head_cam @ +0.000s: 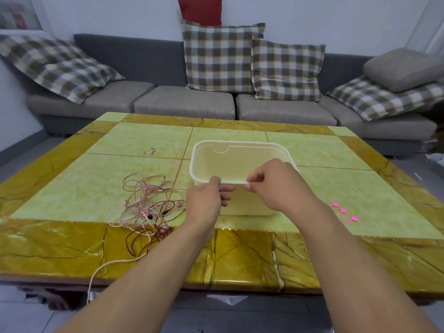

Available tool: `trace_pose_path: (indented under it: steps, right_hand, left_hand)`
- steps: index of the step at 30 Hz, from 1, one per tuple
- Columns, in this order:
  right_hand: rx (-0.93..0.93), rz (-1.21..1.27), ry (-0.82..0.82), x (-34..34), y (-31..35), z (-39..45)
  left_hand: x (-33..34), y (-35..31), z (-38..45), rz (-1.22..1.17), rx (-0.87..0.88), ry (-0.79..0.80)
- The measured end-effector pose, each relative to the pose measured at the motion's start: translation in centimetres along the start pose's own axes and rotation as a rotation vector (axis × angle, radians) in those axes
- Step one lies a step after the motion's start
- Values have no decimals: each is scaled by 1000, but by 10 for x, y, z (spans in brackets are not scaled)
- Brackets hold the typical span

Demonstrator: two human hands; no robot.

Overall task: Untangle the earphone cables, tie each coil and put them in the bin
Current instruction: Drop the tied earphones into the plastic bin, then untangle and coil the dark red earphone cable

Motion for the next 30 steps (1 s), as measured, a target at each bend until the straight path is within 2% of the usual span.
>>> trace_pose_path:
  steps: [4, 7, 10, 14, 21, 27, 30]
  right_hand:
    - [-32, 132, -120, 6, -3, 4]
    - [-70, 149, -196, 10, -1, 14]
    - [-70, 158, -246, 18, -1, 27]
    - [-117, 164, -317, 32, 6, 45]
    - [-140, 256, -346, 51, 19, 74]
    - [-158, 300, -287, 57, 24, 78]
    - [-184, 323, -368, 50, 42, 55]
  left_hand:
    - [1, -1, 13, -33, 8, -28]
    - [0, 0, 19, -45, 44, -21]
    - [-5, 9, 24, -58, 7, -28]
    - [-30, 26, 37, -18, -4, -96]
    - [-79, 33, 60, -30, -4, -188]
    - [-91, 27, 60, -92, -8, -135]
    - [-95, 24, 62, -110, -3, -120]
Point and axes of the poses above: each hand's wrist, its own z-axis towards the middle knuckle, its own x-axis out of the palm, y = z × x, the point moved 6 cm from there along z, towards the middle knuckle, and after that the axes turned 2 degrees about -y, right-handed, at the moved point
